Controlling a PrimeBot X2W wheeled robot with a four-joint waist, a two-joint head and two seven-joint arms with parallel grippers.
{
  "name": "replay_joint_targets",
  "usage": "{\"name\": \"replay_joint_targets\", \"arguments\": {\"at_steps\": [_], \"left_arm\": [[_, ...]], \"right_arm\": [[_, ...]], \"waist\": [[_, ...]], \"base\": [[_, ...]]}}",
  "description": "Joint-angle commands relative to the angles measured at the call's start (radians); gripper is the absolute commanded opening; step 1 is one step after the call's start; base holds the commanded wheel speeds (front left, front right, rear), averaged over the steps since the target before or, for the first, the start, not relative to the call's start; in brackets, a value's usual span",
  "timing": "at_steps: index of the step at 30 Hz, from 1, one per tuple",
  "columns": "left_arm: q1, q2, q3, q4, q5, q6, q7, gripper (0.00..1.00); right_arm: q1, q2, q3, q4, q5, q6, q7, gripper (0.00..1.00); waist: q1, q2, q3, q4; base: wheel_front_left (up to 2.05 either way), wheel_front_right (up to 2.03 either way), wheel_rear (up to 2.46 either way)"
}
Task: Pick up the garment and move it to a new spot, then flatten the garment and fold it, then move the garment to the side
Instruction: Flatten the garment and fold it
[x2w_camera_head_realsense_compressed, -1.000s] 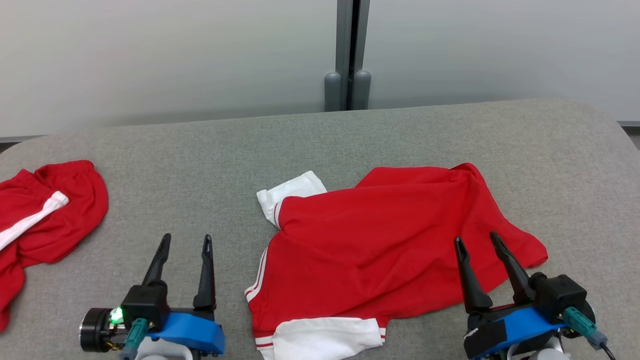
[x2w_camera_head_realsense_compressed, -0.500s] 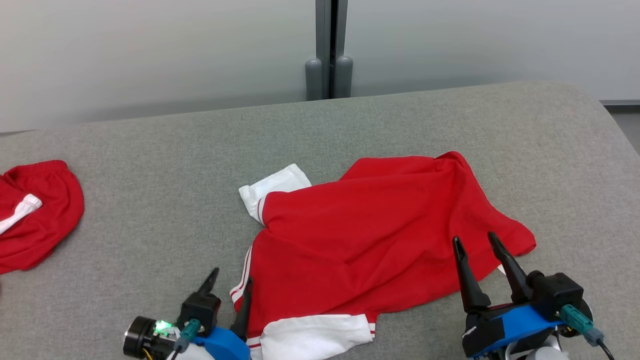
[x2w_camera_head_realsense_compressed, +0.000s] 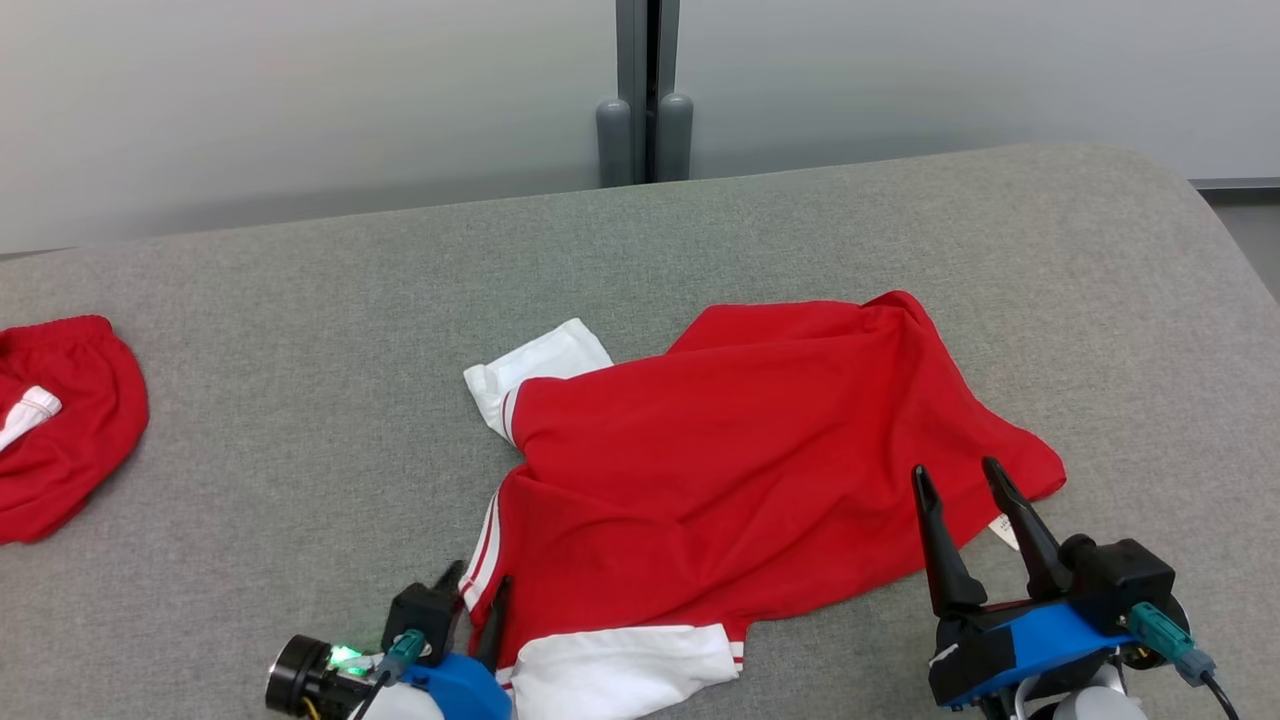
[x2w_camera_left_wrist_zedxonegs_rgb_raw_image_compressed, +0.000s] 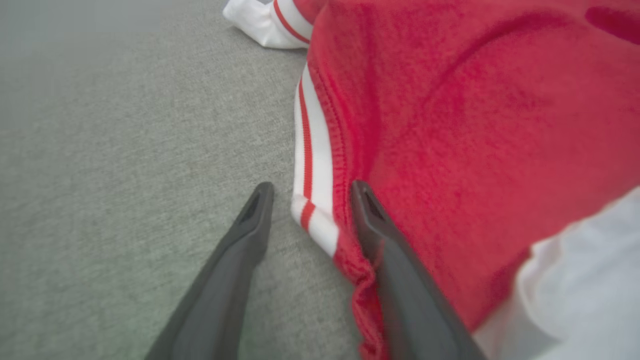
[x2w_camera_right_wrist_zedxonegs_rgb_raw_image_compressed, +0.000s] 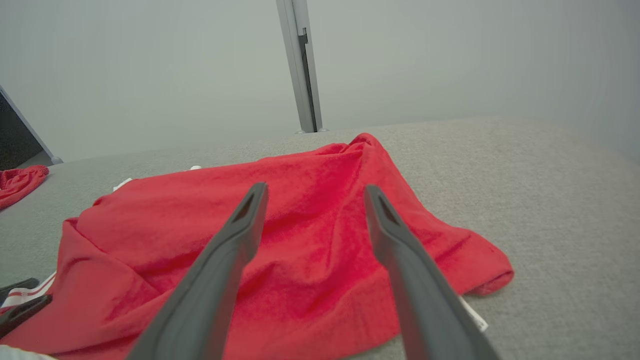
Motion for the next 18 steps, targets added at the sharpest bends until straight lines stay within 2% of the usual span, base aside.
{"name": "replay_joint_targets", "arguments": {"at_steps": [1,6,15,18], "left_arm": [[0.004,0.0,-0.012,0.028,-0.001,-0.007,0.017,0.0],[-0.045,0.023,-0.002,0.0,-0.039,-0.003,-0.013,0.0],[-0.111,0.115,0.112,-0.115,-0.102,0.047,-0.033,0.0],[-0.109,0.124,0.127,-0.13,-0.107,0.057,-0.032,0.0]], "right_arm": [[-0.013,0.0,-0.002,-0.004,0.007,0.0,-0.003,1.0],[-0.012,0.0,-0.004,-0.016,0.009,0.0,-0.003,1.0],[-0.022,0.0,-0.013,-0.014,-0.001,0.0,-0.003,1.0],[-0.027,0.0,-0.011,-0.008,0.0,0.0,-0.003,1.0]], "waist": [[0.0001,0.0001,0.001,0.001],[0.0001,0.0001,0.003,0.007],[0.0001,0.0001,0.007,0.01],[0.0001,0.0001,0.008,0.006]], "base": [[0.0,0.0,0.0],[0.0,0.0,0.0],[0.0,0.0,0.0],[0.0,0.0,0.0]]}}
